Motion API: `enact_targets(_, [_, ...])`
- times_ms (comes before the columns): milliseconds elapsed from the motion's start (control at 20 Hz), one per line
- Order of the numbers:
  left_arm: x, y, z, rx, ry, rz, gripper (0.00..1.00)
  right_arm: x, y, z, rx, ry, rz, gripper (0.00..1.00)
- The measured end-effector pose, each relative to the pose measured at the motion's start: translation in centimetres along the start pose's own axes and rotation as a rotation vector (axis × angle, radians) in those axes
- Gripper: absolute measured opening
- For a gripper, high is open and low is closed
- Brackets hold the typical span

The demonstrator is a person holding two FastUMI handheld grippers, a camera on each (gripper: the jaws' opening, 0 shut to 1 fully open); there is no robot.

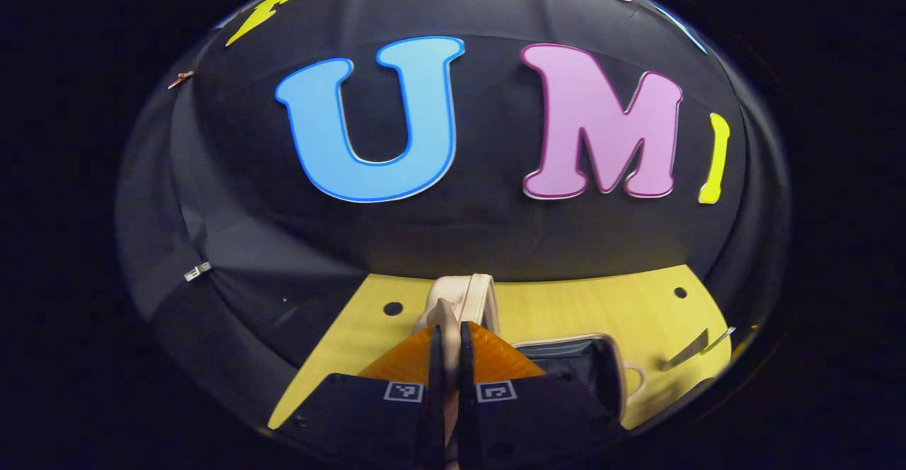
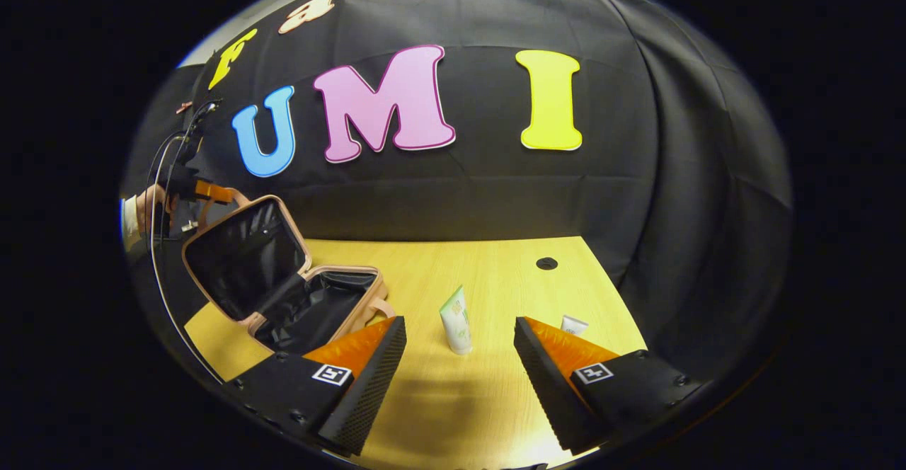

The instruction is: First open the suitcase, pack the skin care products into it, and then close the suitcase.

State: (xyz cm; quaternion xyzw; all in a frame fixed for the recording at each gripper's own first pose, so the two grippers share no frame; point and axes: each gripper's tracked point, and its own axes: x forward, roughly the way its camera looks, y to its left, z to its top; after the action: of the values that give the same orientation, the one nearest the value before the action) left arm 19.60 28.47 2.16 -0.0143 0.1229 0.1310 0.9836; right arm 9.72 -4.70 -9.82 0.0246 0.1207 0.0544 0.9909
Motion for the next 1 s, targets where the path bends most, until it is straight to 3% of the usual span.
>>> enact_targets(150, [3.4,5.5,-1.2,-0.054,-0.058,-0.002,0.12,0.7,0.2,-1.1,-0.02,0.034,-0.037,0.98])
enact_targets(350, [8.7,12.3,-7.9,-0.198,0.033,-0.007,0.12,1.4,1.2,-3.5,0.033,0.088,-0.091,0.97])
enact_targets(500, [11.5,14.5,-13.4,-0.291,0.13,0.011,0.13,1.6,1.9,-4.6,0.019,0.1,-0.105,0.98])
enact_targets(700, [15.4,15.6,-17.7,-0.283,0.208,0.049,0.14,2.7,1.6,-5.2,0.043,0.092,-0.161,0.98])
enact_targets(800, [16.1,17.0,-18.8,-0.244,0.228,0.128,0.21,3.1,0.9,-5.0,0.054,0.068,-0.196,0.98])
enact_targets(900, [16.1,17.8,-18.3,-0.185,0.204,0.158,0.43,3.1,0.4,-5.2,0.04,0.062,-0.21,0.98])
enact_targets(950, [15.6,17.6,-17.6,-0.162,0.182,0.164,0.46,2.8,0.0,-5.3,0.038,0.058,-0.221,0.98])
enact_targets(1000, [14.7,17.1,-16.5,-0.155,0.144,0.167,0.58,2.6,-0.6,-5.2,0.046,0.047,-0.231,0.98])
